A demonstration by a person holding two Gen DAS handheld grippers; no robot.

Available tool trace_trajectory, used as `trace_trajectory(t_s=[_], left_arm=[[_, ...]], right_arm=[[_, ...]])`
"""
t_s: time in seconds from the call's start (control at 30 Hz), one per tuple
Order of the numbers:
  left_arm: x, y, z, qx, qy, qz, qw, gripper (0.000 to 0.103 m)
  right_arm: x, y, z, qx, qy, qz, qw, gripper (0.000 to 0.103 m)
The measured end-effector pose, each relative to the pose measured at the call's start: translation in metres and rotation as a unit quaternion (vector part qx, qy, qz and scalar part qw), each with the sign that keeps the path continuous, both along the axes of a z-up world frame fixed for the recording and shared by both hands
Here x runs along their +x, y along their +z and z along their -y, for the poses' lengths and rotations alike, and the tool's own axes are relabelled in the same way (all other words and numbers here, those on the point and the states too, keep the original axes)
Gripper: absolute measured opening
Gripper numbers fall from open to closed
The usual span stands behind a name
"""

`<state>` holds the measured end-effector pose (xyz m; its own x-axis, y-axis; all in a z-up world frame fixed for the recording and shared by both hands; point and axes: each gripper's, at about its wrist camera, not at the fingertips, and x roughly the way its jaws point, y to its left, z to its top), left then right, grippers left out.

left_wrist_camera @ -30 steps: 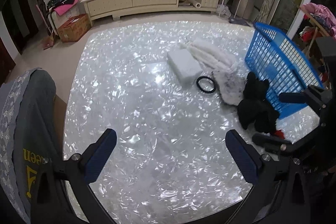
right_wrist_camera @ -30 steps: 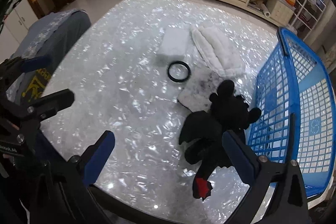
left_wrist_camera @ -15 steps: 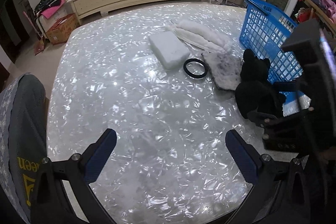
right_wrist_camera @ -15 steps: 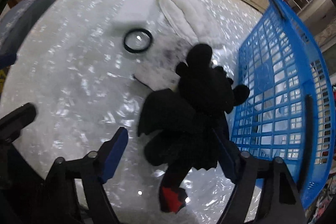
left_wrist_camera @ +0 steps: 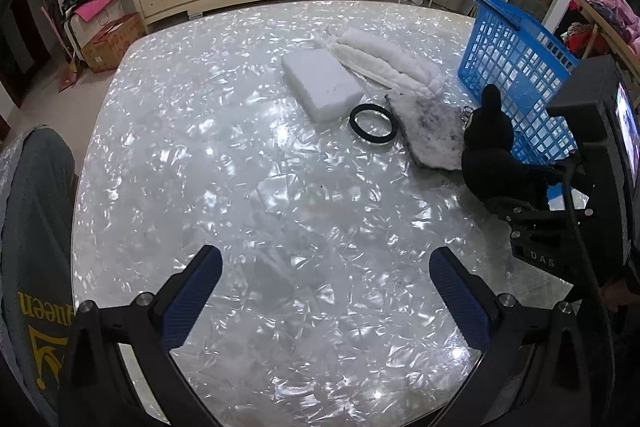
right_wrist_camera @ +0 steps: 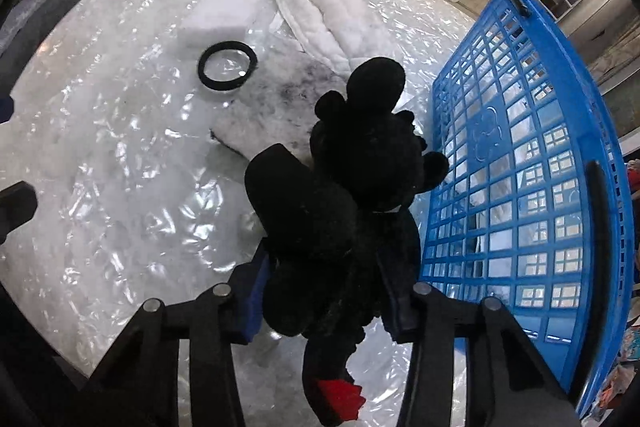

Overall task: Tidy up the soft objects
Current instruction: 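Grasp the black plush toy with the right gripper and lift it, then carry the plush toy over the basket with the right gripper while the left gripper approaches the grey pad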

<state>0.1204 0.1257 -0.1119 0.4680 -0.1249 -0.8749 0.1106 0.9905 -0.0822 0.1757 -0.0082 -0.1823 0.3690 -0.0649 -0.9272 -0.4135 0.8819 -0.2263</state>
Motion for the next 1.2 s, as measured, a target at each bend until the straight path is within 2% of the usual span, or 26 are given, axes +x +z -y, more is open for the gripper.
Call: trace_trajectory(t_s=[0.23, 0.63, 0.8, 1.07, 1.2], left_arm=[[-0.004, 0.01, 0.005, 0.004, -0.001, 0.009, 1.0, 0.103], [-0.024, 0.057, 0.032, 0.001, -0.009, 0.044, 0.999, 0.103], [-0.029, 0.076, 0.05, 0.01, -0.022, 0.056, 0.9982, 0.103], [-0.033, 0.106, 0.066, -0.007, -0.034, 0.073, 0.9967, 0.103], [-0.028, 0.113, 0.073, -0.015, -0.032, 0.064, 0.9973, 0.103]], right_arm=[[-0.021, 0.027, 0.012, 0.034, 0.018, 0.001, 0.999, 0.042], [-0.068, 0.088, 0.024, 0.083, 0.044, 0.015, 0.995, 0.042], [-0.071, 0.116, 0.031, 0.106, 0.053, 0.036, 0.992, 0.042], [-0.078, 0.159, 0.057, 0.134, 0.055, 0.058, 0.988, 0.042], [-0.077, 0.177, 0.073, 0.14, 0.049, 0.074, 0.986, 0.042]])
